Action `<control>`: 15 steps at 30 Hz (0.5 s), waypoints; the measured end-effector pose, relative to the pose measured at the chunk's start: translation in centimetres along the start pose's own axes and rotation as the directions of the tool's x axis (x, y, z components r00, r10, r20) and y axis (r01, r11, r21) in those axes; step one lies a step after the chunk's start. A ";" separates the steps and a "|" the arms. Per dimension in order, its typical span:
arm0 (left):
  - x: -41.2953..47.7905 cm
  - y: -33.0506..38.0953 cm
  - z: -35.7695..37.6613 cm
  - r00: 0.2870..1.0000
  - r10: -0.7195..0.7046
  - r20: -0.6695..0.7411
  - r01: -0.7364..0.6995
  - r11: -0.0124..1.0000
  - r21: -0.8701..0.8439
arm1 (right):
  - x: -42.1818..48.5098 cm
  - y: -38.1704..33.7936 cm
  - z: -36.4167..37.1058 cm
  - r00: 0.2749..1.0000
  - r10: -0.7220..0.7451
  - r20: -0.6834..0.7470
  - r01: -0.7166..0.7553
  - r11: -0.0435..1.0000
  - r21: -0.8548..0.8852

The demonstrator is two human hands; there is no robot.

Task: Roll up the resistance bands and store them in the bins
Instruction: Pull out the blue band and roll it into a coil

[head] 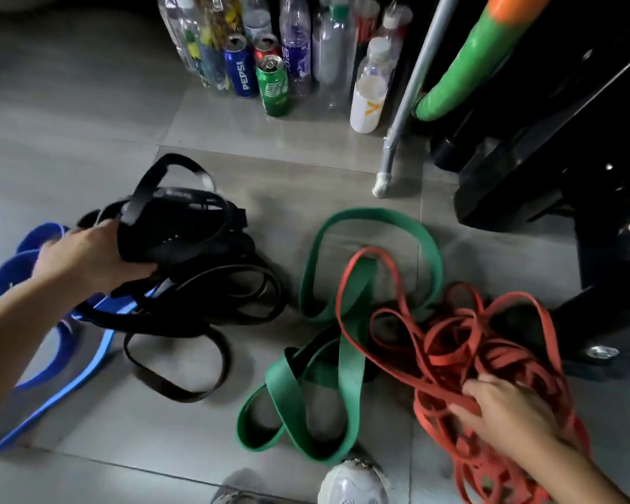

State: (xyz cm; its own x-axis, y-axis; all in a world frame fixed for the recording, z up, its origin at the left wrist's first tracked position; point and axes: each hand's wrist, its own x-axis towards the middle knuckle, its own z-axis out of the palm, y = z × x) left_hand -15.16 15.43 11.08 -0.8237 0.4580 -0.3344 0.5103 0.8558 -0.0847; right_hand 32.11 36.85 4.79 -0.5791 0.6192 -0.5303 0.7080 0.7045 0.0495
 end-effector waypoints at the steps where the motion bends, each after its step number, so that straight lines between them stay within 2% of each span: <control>1: -0.1 0.0 0.8 0.997 -0.025 0.078 0.027 0.999 -0.019 | 0.0 -0.5 0.1 1.000 -0.008 -0.013 0.008 1.000 0.023; 3: -0.9 1.6 2.5 0.994 -0.067 0.088 0.075 0.992 -0.101 | 0.5 -1.6 0.0 0.985 -0.017 -0.170 0.033 0.995 0.092; 4: -1.5 3.0 3.3 0.998 -0.062 0.013 0.063 0.987 -0.150 | 1.1 -2.4 -0.4 0.965 -0.013 -0.260 0.046 0.992 0.119; 6: -3.4 6.4 4.4 0.976 0.085 -0.202 -0.127 0.970 -0.208 | 2.7 -4.3 -1.2 0.954 -0.021 -0.299 0.076 0.982 0.174; 8: -5.9 10.3 5.6 0.914 0.294 -0.281 -0.362 0.903 -0.232 | 4.3 -6.1 -2.4 0.963 -0.018 -0.269 0.073 0.977 0.199; 10: -7.9 13.8 7.6 0.880 0.432 -0.199 -0.474 0.832 -0.289 | 6.0 -7.5 -3.0 0.991 0.041 -0.131 -0.004 0.964 0.267; 13: -10.3 18.4 10.8 0.839 0.545 0.014 -0.519 0.807 -0.281 | 8.5 -8.4 -2.7 0.980 0.192 0.044 -0.194 0.896 0.400; 14: -10.8 19.5 11.8 0.844 0.527 0.097 -0.486 0.830 -0.274 | 8.7 -8.4 -2.3 0.978 0.205 0.045 -0.208 0.910 0.360; 15: -11.2 20.3 12.6 0.854 0.492 0.170 -0.437 0.855 -0.279 | 8.6 -8.3 -1.8 0.983 0.179 -0.025 -0.166 0.947 0.276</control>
State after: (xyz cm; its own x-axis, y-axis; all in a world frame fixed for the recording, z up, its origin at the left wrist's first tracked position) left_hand 7.47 24.63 1.29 -0.4102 0.7713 -0.4866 0.7274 0.5986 0.3356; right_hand 20.50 36.95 1.33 -0.4527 0.7439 -0.4916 0.8778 0.4688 -0.0988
